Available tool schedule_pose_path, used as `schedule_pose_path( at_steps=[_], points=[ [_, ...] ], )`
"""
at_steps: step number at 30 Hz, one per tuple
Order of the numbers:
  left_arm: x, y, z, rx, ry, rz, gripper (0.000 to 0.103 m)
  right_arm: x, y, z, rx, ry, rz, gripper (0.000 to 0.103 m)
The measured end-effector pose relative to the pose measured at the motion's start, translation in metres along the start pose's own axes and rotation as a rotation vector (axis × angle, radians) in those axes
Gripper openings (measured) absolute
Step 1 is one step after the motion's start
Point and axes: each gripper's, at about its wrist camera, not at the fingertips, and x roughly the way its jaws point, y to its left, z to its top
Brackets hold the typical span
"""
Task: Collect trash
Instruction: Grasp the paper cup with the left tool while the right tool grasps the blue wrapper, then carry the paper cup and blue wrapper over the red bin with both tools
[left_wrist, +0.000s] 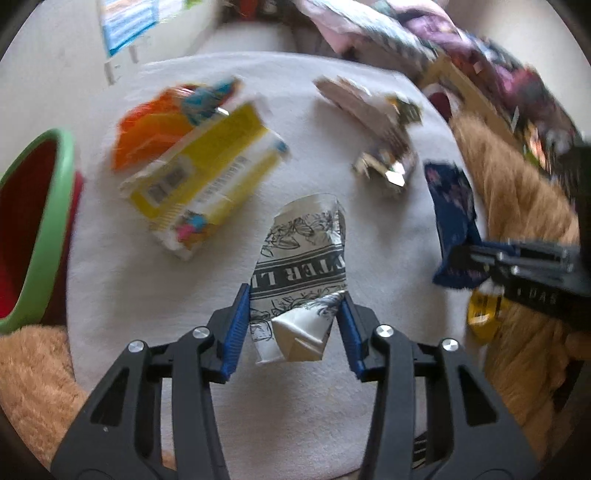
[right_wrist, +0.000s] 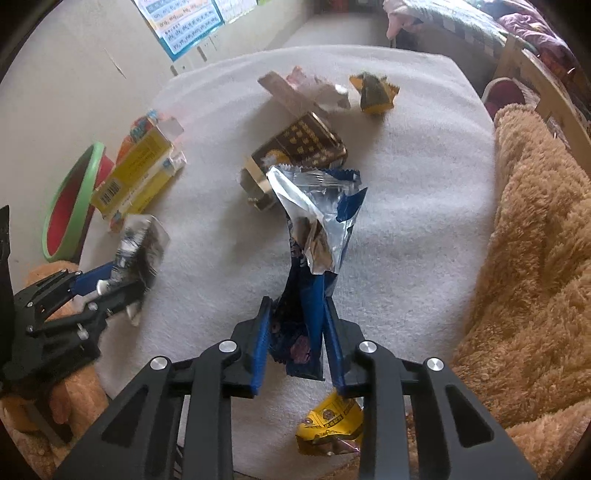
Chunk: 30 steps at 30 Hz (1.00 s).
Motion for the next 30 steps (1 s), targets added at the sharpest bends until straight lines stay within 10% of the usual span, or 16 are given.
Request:
schedule_pose_path(
  at_steps=[17,30],
  points=[
    [-0.077,0.028,-0.004,-0.128,-0.347,0.139,0.043,-0.050,0.034,-0.001,-0.127,-0.215,-0.095,0.026],
    [-0.092,0.044,-0.009,-0.180,-0.389,0.156,0.043,-0.071,0.099,-0.002,-0.315,-0.310,-0.134,0.027]
  ],
)
